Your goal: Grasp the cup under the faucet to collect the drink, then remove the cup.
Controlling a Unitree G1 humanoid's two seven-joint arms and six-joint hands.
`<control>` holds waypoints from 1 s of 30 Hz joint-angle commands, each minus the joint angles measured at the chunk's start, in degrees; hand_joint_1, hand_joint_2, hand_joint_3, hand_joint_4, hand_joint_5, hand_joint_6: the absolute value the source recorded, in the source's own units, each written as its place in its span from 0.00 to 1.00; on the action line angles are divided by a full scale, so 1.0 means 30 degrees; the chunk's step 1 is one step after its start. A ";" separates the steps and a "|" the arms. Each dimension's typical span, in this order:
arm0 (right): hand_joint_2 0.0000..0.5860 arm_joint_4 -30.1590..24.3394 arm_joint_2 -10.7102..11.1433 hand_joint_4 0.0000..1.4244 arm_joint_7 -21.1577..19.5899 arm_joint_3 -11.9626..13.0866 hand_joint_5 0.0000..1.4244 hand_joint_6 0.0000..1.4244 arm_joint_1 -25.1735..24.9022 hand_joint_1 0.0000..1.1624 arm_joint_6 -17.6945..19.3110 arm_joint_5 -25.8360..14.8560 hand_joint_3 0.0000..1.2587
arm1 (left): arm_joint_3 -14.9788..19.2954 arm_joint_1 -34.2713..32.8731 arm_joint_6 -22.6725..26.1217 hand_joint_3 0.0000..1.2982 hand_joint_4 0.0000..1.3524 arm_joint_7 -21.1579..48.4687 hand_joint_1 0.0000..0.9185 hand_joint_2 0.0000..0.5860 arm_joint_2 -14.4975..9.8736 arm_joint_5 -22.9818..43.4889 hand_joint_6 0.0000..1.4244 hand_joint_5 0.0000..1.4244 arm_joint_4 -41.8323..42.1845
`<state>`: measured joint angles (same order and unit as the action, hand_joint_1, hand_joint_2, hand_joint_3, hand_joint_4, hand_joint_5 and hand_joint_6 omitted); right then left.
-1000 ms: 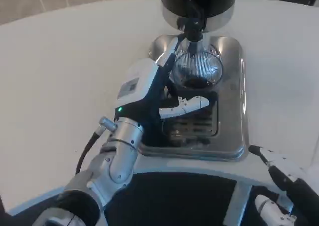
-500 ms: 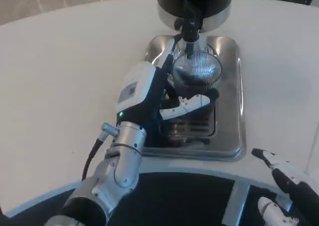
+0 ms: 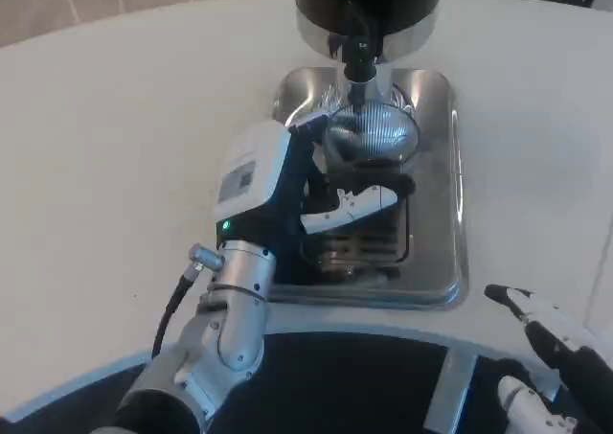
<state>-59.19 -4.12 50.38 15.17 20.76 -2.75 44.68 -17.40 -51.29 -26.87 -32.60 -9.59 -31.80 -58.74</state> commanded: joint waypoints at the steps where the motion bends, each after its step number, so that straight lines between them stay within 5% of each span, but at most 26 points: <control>1: 1.00 -0.0272 -0.0209 0.00 -0.0192 0.0323 0.00 0.00 0.0221 0.05 -0.0134 -0.0310 0.03 | -0.0007 0.0730 0.0013 0.60 0.52 -0.0094 0.43 0.18 -0.0188 -0.0049 0.85 0.71 0.0550; 10: 1.00 -0.0272 -0.0263 0.00 -0.0300 0.0404 0.00 0.00 0.0376 0.06 -0.0003 -0.0463 0.04 | 0.0271 0.1288 -0.0220 0.65 0.58 -0.0275 0.51 0.22 -0.0344 0.0018 0.91 0.79 0.1338; 17: 1.00 -0.0272 -0.0242 0.00 -0.0444 0.0621 0.00 0.00 0.0557 0.06 0.0206 -0.0756 0.04 | 0.0547 0.2271 -0.1014 0.73 0.77 -0.1314 0.62 0.19 -0.0839 -0.0086 1.00 0.96 0.2523; 30: 0.96 -0.0272 0.0181 0.00 -0.0392 0.0757 0.00 0.00 -0.0227 0.06 -0.0288 -0.0730 0.04 | 0.1728 0.4054 -0.3142 0.72 0.83 -0.0391 0.66 0.09 -0.2819 0.0546 1.00 1.00 0.4499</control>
<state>-59.18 -3.77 49.25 17.33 20.53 -2.77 42.38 -13.62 -40.35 -33.32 -34.21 -16.15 -31.57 -47.50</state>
